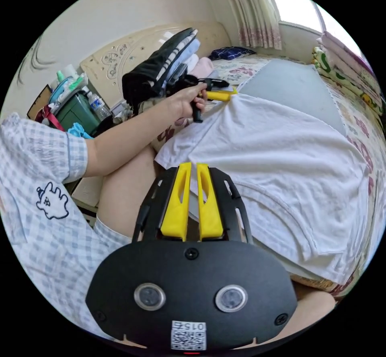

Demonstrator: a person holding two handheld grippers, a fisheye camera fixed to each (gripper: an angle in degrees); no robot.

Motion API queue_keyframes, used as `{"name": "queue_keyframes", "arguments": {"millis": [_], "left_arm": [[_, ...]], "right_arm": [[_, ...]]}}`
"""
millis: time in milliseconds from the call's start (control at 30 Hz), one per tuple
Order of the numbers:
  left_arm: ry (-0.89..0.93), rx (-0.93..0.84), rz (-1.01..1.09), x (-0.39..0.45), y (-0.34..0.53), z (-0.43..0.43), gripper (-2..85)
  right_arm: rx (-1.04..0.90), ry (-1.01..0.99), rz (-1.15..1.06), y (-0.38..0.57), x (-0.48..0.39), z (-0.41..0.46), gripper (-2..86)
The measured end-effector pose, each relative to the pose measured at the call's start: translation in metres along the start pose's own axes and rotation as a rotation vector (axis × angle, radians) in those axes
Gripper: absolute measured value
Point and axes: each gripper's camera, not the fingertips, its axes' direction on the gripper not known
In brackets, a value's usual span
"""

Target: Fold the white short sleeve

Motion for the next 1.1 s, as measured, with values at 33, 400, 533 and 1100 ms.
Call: {"name": "queue_keyframes", "arguments": {"millis": [33, 400, 533, 1100], "left_arm": [[-0.009, -0.029, 0.038, 0.006, 0.005, 0.001, 8.7], [-0.106, -0.203, 0.514, 0.109, 0.093, -0.013, 11.7], [-0.034, -0.287, 0.691, 0.16, 0.144, -0.021, 10.2], [-0.413, -0.403, 0.886, 0.263, 0.271, 0.05, 8.1]], "right_arm": [[0.035, 0.038, 0.079, 0.013, 0.024, -0.022, 3.8], [0.256, 0.16, 0.744, 0.155, 0.175, -0.126, 9.4], [0.234, 0.079, 0.724, 0.165, 0.19, -0.118, 9.1], [0.328, -0.043, 0.803, 0.244, 0.239, -0.147, -0.3]]}}
